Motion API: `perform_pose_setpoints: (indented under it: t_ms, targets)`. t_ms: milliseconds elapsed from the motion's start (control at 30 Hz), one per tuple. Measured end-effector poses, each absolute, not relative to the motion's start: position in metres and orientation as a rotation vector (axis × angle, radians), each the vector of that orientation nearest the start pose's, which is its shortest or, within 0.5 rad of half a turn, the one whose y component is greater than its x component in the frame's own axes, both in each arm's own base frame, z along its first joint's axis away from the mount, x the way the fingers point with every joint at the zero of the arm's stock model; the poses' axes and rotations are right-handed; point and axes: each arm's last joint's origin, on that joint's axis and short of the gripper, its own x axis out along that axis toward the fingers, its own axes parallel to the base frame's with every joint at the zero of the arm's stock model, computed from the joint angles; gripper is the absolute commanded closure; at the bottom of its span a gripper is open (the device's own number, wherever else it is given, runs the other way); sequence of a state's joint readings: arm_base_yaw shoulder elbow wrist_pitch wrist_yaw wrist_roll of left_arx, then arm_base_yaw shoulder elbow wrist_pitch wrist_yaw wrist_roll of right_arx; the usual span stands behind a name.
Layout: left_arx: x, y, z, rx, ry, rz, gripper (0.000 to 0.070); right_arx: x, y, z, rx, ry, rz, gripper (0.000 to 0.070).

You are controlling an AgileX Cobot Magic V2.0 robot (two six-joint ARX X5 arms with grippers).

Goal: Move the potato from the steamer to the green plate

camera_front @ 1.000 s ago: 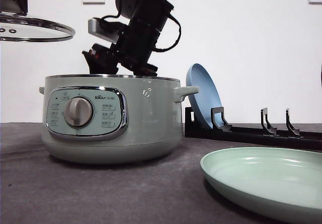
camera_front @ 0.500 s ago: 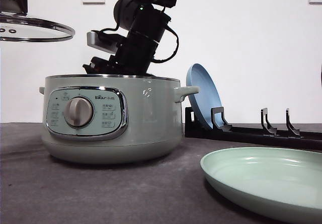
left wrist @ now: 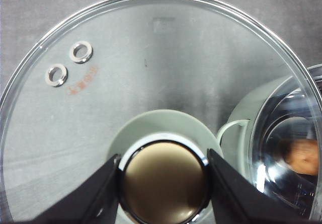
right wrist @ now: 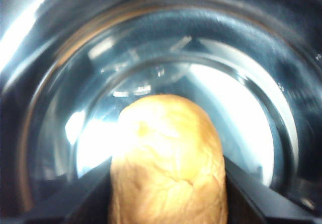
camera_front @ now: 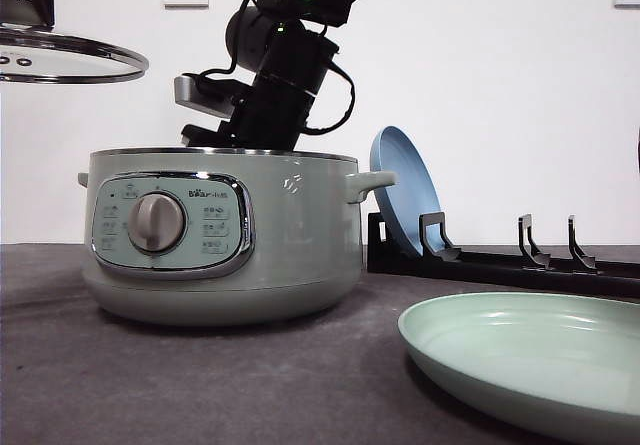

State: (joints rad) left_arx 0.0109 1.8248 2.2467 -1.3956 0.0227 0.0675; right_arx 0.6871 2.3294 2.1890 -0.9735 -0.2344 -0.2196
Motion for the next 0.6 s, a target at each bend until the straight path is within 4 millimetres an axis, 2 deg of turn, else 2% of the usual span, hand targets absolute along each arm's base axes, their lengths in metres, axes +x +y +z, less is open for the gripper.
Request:
perform_pose_setpoints:
  t_ms: [100, 200, 333, 433, 600]
  targets:
    - [0.340, 0.004, 0.434, 0.044, 0.973, -0.040, 0.0700, 0.376, 0.310, 0.262, -0.434, 1.025, 0.936, 0.0449]
    - [0.340, 0.005, 0.434, 0.043, 0.973, -0.038, 0.0700, 0.363, 0.295, 0.307, -0.422, 0.995, 0.930, 0.0449]
    - [0.340, 0.005, 0.434, 0.042, 0.973, -0.037, 0.0700, 0.336, 0.265, 0.367, -0.392, 0.934, 0.914, 0.0449]
    - [0.340, 0.005, 0.434, 0.042, 0.974, -0.037, 0.0700, 0.314, 0.243, 0.397, -0.391, 0.932, 0.885, 0.0449]
    - [0.338, 0.005, 0.434, 0.039, 0.986, -0.037, 0.0700, 0.285, 0.216, 0.437, -0.368, 0.834, 0.841, 0.0449]
